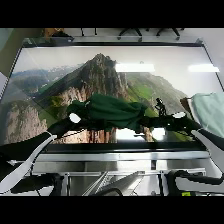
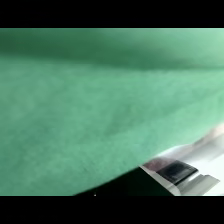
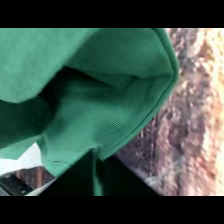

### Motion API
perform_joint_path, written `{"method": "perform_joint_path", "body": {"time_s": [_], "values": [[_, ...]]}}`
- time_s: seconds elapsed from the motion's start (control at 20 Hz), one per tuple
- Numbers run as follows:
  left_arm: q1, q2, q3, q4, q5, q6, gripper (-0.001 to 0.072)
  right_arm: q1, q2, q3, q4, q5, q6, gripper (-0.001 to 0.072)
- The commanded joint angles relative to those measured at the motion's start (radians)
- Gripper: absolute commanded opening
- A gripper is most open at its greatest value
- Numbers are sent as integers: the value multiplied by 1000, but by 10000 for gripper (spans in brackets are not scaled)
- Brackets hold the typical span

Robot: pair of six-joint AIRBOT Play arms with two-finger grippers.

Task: Fold the shirts.

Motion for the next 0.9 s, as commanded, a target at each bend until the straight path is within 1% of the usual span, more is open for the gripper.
{"method": "perform_joint_path", "body": {"time_s": [0.0, 0.05, 0.1, 0.15, 0.25, 0.3, 0.35, 0.45, 0.6, 0.65, 0.75, 0.85], "values": [[3, 46, 9, -5, -30, 18, 19, 17, 1, 14, 68, 41, -63, 19], [19, 90, 10, -5, -49, 26, 18, 8, 21, 31, 48, 89, -62, 19], [48, 149, 10, -5, -84, 32, 18, -14, 51, 59, -13, 144, -36, 18], [89, 216, 12, -5, -129, 34, 18, -46, 87, 94, -118, 191, 39, 18], [214, 384, 21, -5, -235, 35, 18, -136, 172, 191, -391, 281, 222, 18], [291, 480, 43, -5, -290, 35, 17, -191, 222, 248, -486, 312, 277, 18], [368, 571, 75, -6, -332, 29, 17, -247, 273, 311, -513, 333, 294, 17], [520, 737, 176, -6, -386, 6, 17, -340, 374, 448, -439, 354, 290, 17], [716, 877, 385, -11, -512, -6, 17, -380, 498, 676, -228, 375, 232, 18], [751, 899, 451, -10, -538, -6, 17, -380, 535, 759, -164, 374, 215, 17], [770, 928, 582, -13, -539, -6, 17, -381, 584, 919, -92, 364, 193, 17], [769, 923, 727, -11, -550, -6, 17, -381, 602, 1079, -87, 365, 190, 17]]}}
